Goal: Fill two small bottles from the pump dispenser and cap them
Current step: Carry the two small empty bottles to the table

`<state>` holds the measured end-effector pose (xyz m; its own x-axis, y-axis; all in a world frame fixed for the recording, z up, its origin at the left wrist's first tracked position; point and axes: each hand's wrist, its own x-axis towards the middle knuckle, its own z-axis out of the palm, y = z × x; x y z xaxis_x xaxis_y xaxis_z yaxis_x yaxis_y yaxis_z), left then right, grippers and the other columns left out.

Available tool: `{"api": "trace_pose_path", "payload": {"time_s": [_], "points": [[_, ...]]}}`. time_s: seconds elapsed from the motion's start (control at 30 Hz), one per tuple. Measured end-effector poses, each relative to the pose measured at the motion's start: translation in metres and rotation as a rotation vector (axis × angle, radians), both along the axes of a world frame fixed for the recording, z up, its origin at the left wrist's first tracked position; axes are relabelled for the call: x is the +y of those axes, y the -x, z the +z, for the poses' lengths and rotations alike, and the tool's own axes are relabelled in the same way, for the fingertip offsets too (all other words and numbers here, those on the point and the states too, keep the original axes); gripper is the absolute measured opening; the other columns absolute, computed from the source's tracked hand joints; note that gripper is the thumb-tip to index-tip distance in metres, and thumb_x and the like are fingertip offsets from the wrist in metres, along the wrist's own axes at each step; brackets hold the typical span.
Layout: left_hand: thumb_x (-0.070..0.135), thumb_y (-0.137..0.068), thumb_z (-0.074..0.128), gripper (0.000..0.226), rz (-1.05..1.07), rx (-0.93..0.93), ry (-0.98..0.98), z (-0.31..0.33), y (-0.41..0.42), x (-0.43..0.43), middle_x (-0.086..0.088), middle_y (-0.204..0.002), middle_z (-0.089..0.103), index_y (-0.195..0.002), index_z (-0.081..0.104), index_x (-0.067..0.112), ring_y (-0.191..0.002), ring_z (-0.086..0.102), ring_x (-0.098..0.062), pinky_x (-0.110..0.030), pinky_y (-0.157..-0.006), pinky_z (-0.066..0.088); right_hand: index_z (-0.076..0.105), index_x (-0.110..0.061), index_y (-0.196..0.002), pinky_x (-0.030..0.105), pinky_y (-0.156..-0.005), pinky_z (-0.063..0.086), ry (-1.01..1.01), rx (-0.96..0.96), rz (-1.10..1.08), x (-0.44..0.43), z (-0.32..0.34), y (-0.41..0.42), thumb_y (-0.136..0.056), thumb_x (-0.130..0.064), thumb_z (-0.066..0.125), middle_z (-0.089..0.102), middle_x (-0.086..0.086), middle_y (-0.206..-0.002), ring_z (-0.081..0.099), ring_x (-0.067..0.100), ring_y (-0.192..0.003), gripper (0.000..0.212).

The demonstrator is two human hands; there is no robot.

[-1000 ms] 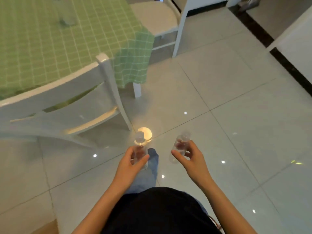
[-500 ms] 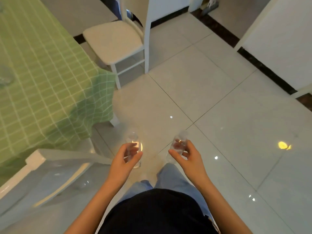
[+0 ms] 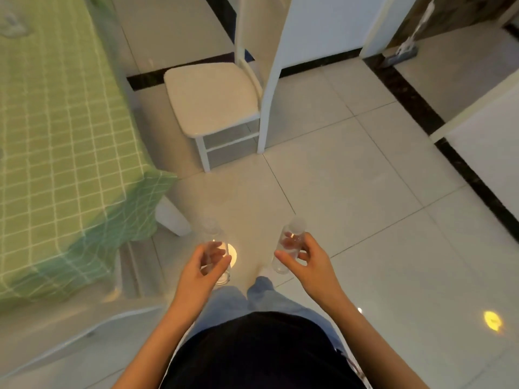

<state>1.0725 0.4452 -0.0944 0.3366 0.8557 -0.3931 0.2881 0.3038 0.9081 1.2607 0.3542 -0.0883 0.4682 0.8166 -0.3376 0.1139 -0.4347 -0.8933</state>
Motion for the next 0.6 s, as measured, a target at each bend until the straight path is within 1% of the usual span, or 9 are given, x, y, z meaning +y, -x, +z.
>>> {"api": "trace_pose_path", "payload": {"time_s": [0.07, 0.13, 0.2, 0.27, 0.3, 0.4, 0.5, 0.6], "points": [[0.008, -0.084, 0.064, 0.023, 0.04, 0.0, -0.007, 0.002, -0.023, 0.013, 0.006, -0.096, 0.063, -0.102, 0.058, 0.021, -0.086, 0.059, 0.005, -0.002, -0.066, 0.045, 0.051, -0.038, -0.101, 0.01, -0.076, 0.05, -0.002, -0.003, 0.042, 0.02, 0.006, -0.027, -0.081, -0.031, 0.071, 0.062, -0.022, -0.1, 0.061, 0.0, -0.095, 0.029], [0.007, -0.084, 0.064, 0.023, 0.074, 0.004, -0.017, 0.005, -0.039, 0.025, 0.007, -0.095, 0.063, -0.101, 0.058, 0.022, -0.082, 0.06, 0.009, -0.003, -0.067, 0.046, 0.052, -0.037, -0.104, 0.008, -0.072, 0.049, -0.003, -0.008, 0.066, 0.039, 0.009, -0.048, -0.081, -0.033, 0.07, 0.061, -0.023, -0.101, 0.061, 0.002, -0.096, 0.029], [0.008, -0.084, 0.064, 0.023, 0.104, 0.013, -0.022, 0.006, -0.051, 0.038, 0.007, -0.095, 0.063, -0.1, 0.058, 0.023, -0.082, 0.06, 0.013, -0.003, -0.068, 0.045, 0.053, -0.031, -0.11, 0.008, -0.074, 0.047, -0.003, -0.017, 0.078, 0.059, 0.01, -0.066, -0.082, -0.033, 0.069, 0.063, -0.016, -0.105, 0.061, 0.006, -0.099, 0.032], [0.008, -0.084, 0.064, 0.023, 0.136, 0.02, -0.014, 0.004, -0.062, 0.053, 0.006, -0.095, 0.063, -0.103, 0.058, 0.019, -0.081, 0.06, 0.013, -0.002, -0.067, 0.045, 0.053, -0.026, -0.113, 0.009, -0.076, 0.046, 0.003, -0.009, 0.097, 0.08, 0.009, -0.079, -0.083, -0.031, 0.069, 0.063, -0.009, -0.11, 0.06, 0.01, -0.101, 0.035], [0.008, -0.084, 0.064, 0.023, 0.154, 0.022, -0.012, 0.003, -0.066, 0.06, 0.006, -0.094, 0.063, -0.105, 0.058, 0.016, -0.081, 0.06, 0.013, -0.002, -0.067, 0.044, 0.053, -0.026, -0.113, 0.009, -0.076, 0.046, 0.005, -0.006, 0.115, 0.091, 0.008, -0.084, -0.083, -0.03, 0.069, 0.063, -0.009, -0.11, 0.06, 0.01, -0.101, 0.034], [0.005, -0.084, 0.064, 0.023, 0.197, 0.026, -0.015, -0.003, -0.08, 0.086, 0.003, -0.092, 0.063, -0.105, 0.058, 0.013, -0.076, 0.059, 0.013, -0.001, -0.066, 0.044, 0.052, -0.033, -0.107, 0.009, -0.076, 0.047, 0.004, -0.012, 0.156, 0.126, 0.005, -0.097, -0.083, -0.03, 0.07, 0.062, -0.016, -0.104, 0.061, 0.007, -0.098, 0.03], [0.005, -0.084, 0.064, 0.023, 0.214, 0.015, -0.005, -0.011, -0.095, 0.123, 0.002, -0.092, 0.063, -0.105, 0.058, 0.012, -0.076, 0.06, 0.011, -0.002, -0.067, 0.044, 0.053, -0.036, -0.102, 0.012, -0.077, 0.05, -0.002, 0.001, 0.168, 0.167, 0.0, -0.111, -0.082, -0.029, 0.07, 0.063, -0.015, -0.104, 0.062, 0.008, -0.098, 0.028], [0.003, -0.084, 0.063, 0.023, 0.244, 0.001, 0.008, -0.016, -0.109, 0.165, -0.001, -0.092, 0.063, -0.106, 0.057, 0.01, -0.08, 0.06, 0.003, -0.003, -0.067, 0.045, 0.052, -0.038, -0.102, 0.01, -0.074, 0.05, -0.001, -0.007, 0.175, 0.211, -0.004, -0.123, -0.081, -0.03, 0.071, 0.063, -0.016, -0.104, 0.062, 0.007, -0.098, 0.029]]}}
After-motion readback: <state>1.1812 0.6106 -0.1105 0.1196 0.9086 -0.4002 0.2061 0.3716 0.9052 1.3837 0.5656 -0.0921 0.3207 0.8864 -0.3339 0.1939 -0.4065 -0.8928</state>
